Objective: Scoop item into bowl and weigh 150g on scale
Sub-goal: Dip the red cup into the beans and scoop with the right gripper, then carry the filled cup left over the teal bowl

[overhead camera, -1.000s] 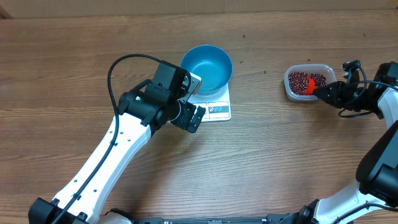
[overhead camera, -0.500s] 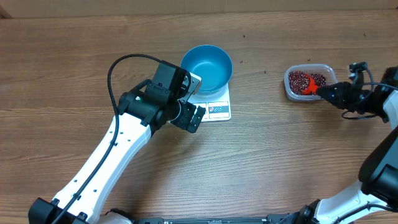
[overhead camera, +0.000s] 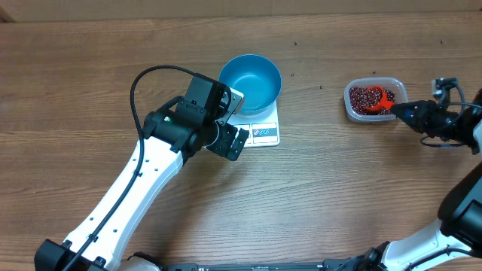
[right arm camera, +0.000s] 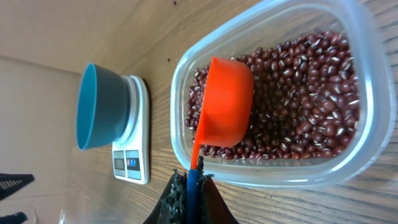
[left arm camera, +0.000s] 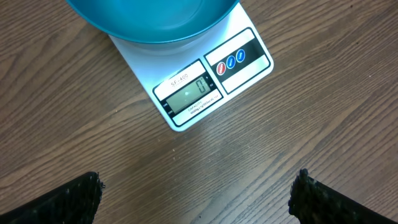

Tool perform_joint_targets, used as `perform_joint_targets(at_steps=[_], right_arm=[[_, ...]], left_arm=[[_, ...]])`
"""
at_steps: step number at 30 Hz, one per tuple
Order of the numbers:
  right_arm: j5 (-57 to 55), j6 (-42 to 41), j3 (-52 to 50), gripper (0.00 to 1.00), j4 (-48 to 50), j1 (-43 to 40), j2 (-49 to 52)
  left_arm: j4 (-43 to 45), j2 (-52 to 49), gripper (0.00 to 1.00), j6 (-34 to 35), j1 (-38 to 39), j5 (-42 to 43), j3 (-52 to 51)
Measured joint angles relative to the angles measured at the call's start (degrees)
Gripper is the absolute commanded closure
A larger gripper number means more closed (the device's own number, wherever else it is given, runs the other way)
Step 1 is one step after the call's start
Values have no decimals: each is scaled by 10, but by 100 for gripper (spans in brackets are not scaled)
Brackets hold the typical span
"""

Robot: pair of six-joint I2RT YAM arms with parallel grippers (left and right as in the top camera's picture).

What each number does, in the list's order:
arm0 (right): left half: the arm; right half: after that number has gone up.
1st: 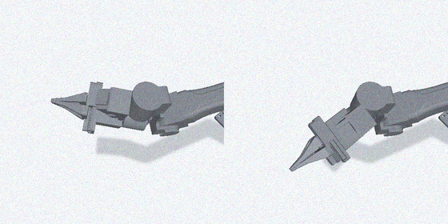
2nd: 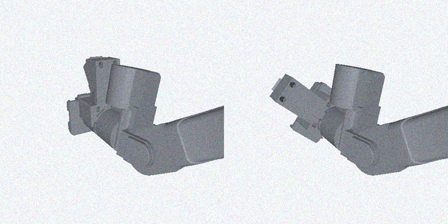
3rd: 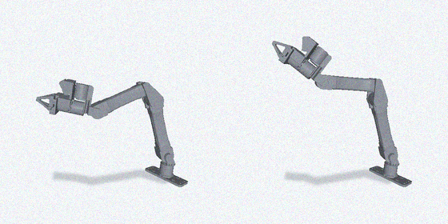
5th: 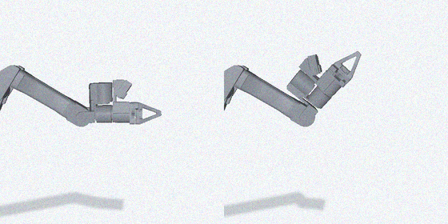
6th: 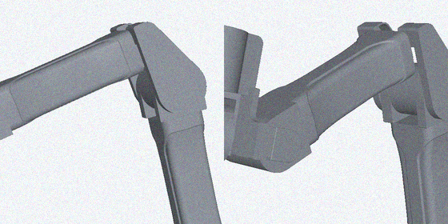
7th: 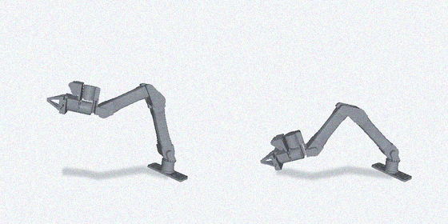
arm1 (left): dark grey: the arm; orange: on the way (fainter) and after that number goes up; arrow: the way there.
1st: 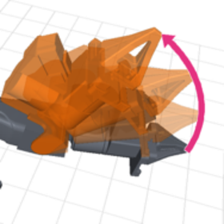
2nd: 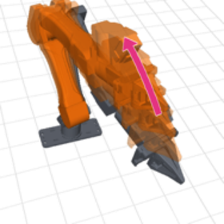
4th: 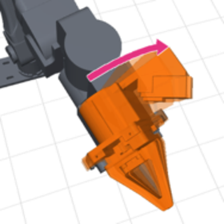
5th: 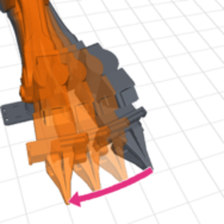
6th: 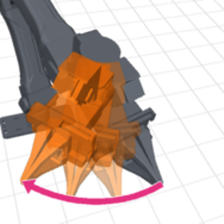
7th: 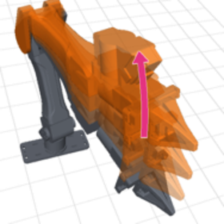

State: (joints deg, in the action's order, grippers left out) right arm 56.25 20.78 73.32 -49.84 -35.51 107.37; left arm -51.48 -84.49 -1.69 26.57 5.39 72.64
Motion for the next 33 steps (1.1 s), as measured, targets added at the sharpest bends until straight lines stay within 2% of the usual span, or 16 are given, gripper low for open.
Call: perform_joint_targets(at_steps=[9, 19, 29, 33], right_arm=[[32, -28, 0, 96, -5, -53, 0], [73, -104, 0, 96, -3, -73, 0], [231, -133, 0, 96, -1, -71, 0], [263, -136, 0, 96, 0, -55, 0]], left_arm=[[0, 0, 1, 0, 0, 0, 0], [0, 0, 0, 0, 0, 0, 0], [0, 0, 0, 0, 0, 0, 0], [0, 0, 0, 0, 0, 0, 0]])
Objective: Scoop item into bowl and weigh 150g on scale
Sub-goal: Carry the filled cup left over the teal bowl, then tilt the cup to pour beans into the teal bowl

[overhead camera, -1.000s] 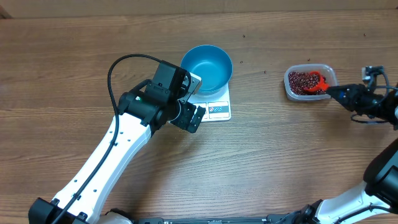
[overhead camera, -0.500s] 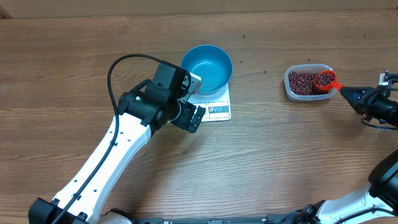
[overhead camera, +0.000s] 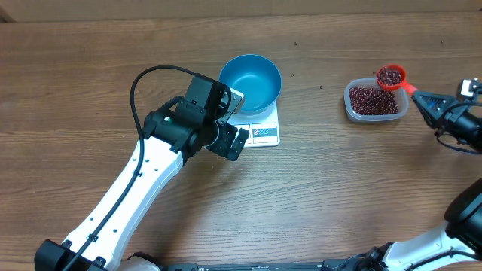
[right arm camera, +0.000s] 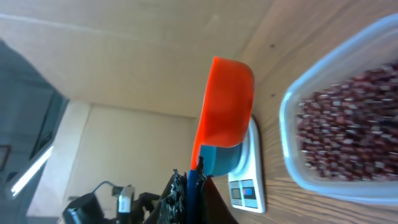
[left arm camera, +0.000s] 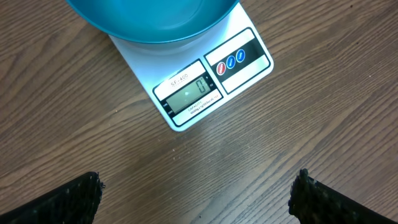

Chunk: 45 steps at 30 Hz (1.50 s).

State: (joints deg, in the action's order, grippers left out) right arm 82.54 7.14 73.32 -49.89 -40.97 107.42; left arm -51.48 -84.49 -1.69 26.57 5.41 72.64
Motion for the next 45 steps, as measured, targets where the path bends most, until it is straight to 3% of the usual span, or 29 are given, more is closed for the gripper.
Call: perform_joint_targets(at_steps=[14, 29, 45], right_arm=[[16, -51, -4, 96, 84, 169, 0], [-38, -266, -8, 96, 321, 375, 0], [-210, -283, 19, 96, 327, 485, 0]], left_arm=[[0, 0, 0, 0, 0, 0, 0], [0, 0, 0, 0, 0, 0, 0], [0, 0, 0, 0, 0, 0, 0]])
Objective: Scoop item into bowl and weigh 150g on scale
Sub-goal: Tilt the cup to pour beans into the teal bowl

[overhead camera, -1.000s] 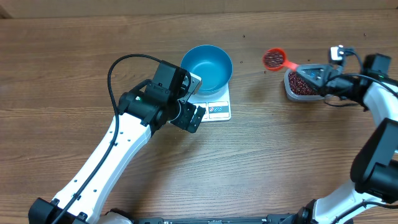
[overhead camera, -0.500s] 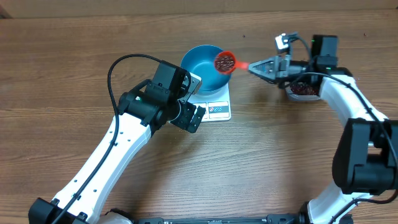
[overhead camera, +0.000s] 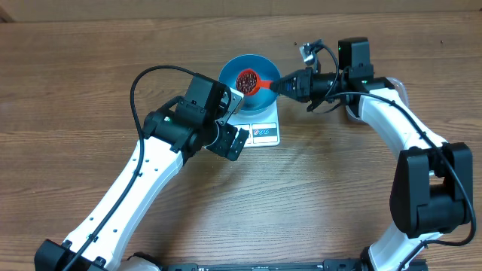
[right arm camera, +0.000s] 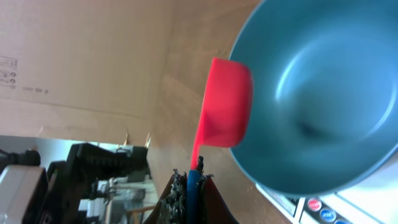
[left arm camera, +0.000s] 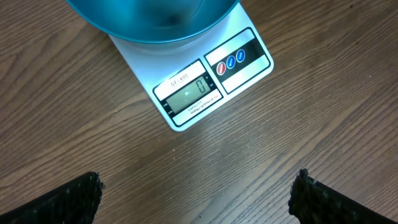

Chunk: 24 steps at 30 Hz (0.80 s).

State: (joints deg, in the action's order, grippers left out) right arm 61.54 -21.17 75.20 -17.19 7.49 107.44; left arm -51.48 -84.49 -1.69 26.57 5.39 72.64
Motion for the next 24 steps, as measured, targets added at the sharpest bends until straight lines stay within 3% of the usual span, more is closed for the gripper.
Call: perform_joint_targets(at_steps=[10, 24], right_arm=[[-34, 21, 17, 96, -12, 0, 0], [-86, 229, 17, 96, -47, 14, 0]], left_arm=[[0, 0, 0, 0, 0, 0, 0], [0, 0, 0, 0, 0, 0, 0]])
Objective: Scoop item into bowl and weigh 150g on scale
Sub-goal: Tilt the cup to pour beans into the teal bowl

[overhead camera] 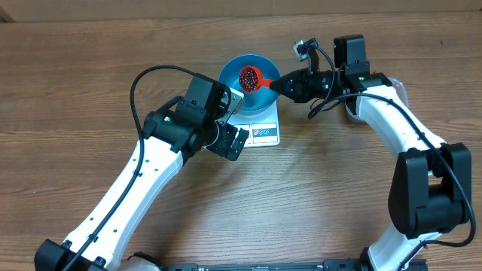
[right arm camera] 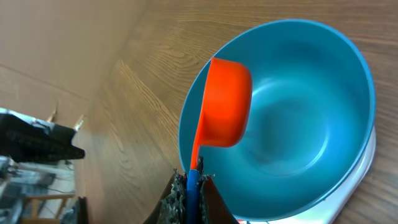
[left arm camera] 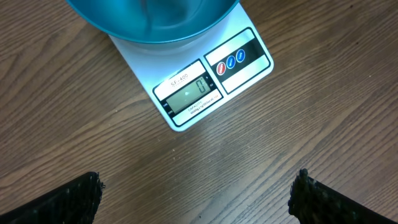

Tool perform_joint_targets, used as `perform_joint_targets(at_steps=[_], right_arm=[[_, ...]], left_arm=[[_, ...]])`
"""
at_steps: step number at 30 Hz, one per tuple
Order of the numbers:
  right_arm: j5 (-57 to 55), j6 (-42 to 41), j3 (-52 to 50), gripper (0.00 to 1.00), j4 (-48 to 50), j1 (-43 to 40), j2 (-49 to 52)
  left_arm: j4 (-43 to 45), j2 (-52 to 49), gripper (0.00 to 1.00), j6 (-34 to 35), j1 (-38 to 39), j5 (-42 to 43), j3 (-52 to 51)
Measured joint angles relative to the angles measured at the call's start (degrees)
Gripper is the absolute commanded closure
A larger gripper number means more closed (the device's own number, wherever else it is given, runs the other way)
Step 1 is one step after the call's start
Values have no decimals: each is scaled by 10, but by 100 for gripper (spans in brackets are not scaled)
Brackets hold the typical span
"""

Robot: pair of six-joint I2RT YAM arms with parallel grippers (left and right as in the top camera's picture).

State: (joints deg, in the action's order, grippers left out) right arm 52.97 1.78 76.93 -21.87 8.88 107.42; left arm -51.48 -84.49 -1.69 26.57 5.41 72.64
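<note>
A blue bowl (overhead camera: 245,94) stands on a white scale (overhead camera: 265,133); its display (left arm camera: 191,92) reads 0. My right gripper (overhead camera: 282,84) is shut on the handle of an orange scoop (overhead camera: 249,76) filled with red beans, held over the bowl. In the right wrist view the scoop (right arm camera: 225,106) shows its underside above the empty bowl (right arm camera: 305,130), its handle pinched in the right gripper (right arm camera: 192,180). My left gripper (left arm camera: 196,193) is open above bare table in front of the scale, fingers (left arm camera: 74,199) wide apart. The bean tub is mostly hidden behind the right arm.
The rim of a clear plastic tub (overhead camera: 397,86) peeks out behind the right arm at the back right. The left arm (overhead camera: 151,173) runs diagonally from the front left up to the scale. Wooden table (overhead camera: 339,196) all around.
The scoop, with beans in it, has shifted slightly toward the bowl's far-left side and the wrist has tilted. The scale reads 0 as before. The left arm has not moved.
The right gripper held the scoop down in the tub of beans at the right. Then the filled scoop was lifted above the tub. Later it was over the blue bowl, and it remains there now. The left gripper stayed open by the scale throughout.
</note>
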Motion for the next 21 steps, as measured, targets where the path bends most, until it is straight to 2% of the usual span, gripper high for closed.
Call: perform_joint_targets(at_steps=[8, 14, 21], right_arm=[[-14, 54, 0, 96, 0, 0, -16], [-45, 66, 0, 96, -5, 0, -60], [-95, 71, 0, 96, -39, 0, -68]], left_arm=[[0, 0, 1, 0, 0, 0, 0], [0, 0, 0, 0, 0, 0, 0], [0, 0, 0, 0, 0, 0, 0]])
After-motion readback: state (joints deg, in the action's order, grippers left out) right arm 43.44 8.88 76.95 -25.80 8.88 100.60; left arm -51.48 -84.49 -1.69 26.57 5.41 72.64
